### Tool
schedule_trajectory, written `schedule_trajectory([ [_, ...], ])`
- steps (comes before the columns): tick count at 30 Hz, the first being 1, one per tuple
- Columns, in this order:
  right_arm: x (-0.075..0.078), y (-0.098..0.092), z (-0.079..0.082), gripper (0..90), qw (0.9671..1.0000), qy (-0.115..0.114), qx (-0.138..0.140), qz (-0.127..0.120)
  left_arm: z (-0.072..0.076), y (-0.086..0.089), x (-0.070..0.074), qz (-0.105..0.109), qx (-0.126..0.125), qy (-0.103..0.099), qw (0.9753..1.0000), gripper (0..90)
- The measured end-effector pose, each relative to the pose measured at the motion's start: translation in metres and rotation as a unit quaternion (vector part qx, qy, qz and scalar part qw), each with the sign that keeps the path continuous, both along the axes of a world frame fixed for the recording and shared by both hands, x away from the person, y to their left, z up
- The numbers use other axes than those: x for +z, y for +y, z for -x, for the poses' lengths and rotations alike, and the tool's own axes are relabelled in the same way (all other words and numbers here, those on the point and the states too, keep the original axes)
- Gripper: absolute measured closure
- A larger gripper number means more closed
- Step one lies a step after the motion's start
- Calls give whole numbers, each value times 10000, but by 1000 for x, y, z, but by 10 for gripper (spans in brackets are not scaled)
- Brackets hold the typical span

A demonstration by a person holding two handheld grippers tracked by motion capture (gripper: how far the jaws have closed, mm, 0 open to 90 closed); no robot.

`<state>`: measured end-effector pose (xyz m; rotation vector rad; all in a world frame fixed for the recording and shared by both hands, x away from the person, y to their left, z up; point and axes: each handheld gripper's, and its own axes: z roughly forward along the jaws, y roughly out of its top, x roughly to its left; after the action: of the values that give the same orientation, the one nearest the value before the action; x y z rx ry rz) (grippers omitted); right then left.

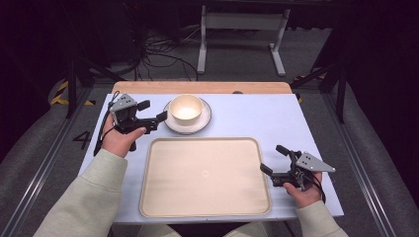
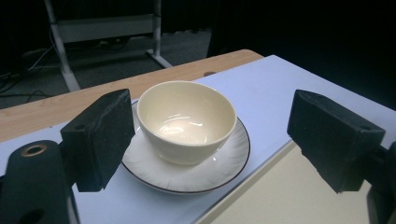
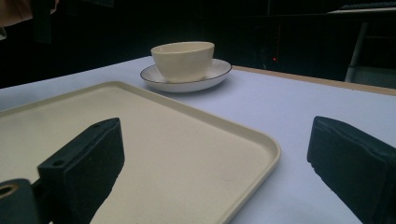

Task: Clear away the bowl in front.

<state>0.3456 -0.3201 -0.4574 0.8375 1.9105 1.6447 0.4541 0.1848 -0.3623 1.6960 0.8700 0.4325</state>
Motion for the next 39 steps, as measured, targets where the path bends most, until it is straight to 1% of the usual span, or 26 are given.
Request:
schedule_trajectory([
  [4,0,0,0,46,10000,-10,0,5,-5,-3,1,23,16,1,10000,155],
  [8,0,0,0,45,10000,-3,0,-15,-14,-7,4,49,27,54,10000,155],
  [9,0,0,0,45,10000,-3,2,-16,-16,-8,4,63,37,41,10000,155],
  [10,0,0,0,45,10000,-3,2,-16,-16,-8,4,63,37,41,10000,154],
  [13,0,0,0,45,10000,-12,2,-13,-24,-12,4,99,28,59,9999,148],
  [17,0,-1,0,44,10000,-14,6,-24,-32,-17,5,37,75,72,9999,146],
  [25,0,-1,0,44,10000,-19,25,-40,-43,-26,11,50,96,89,9999,138],
  [28,0,-1,0,43,10000,-21,25,-51,-48,-29,12,-9,163,129,9998,129],
  [29,0,-1,0,42,10000,-19,25,-56,-50,-29,11,10,150,163,9998,135],
  [30,0,-1,0,42,10000,-18,28,-61,-52,-30,10,48,96,267,9996,165],
  [31,0,-2,0,41,10000,-23,28,-63,-54,-31,10,75,89,325,9994,207],
  [32,0,-2,0,41,10000,-25,30,-62,-56,-32,9,80,112,386,9992,206],
  [34,0,-2,0,41,10000,-22,36,-65,-60,-33,7,4,136,493,9987,202],
  [36,0,-2,0,41,10000,-35,34,-68,-65,-34,5,-19,188,615,9979,218],
  [37,0,-2,0,41,10000,-35,34,-69,-65,-34,5,-19,188,615,9979,222],
  [39,0,-2,0,41,10000,-39,33,-70,-69,-35,3,-119,267,771,9966,232],
])
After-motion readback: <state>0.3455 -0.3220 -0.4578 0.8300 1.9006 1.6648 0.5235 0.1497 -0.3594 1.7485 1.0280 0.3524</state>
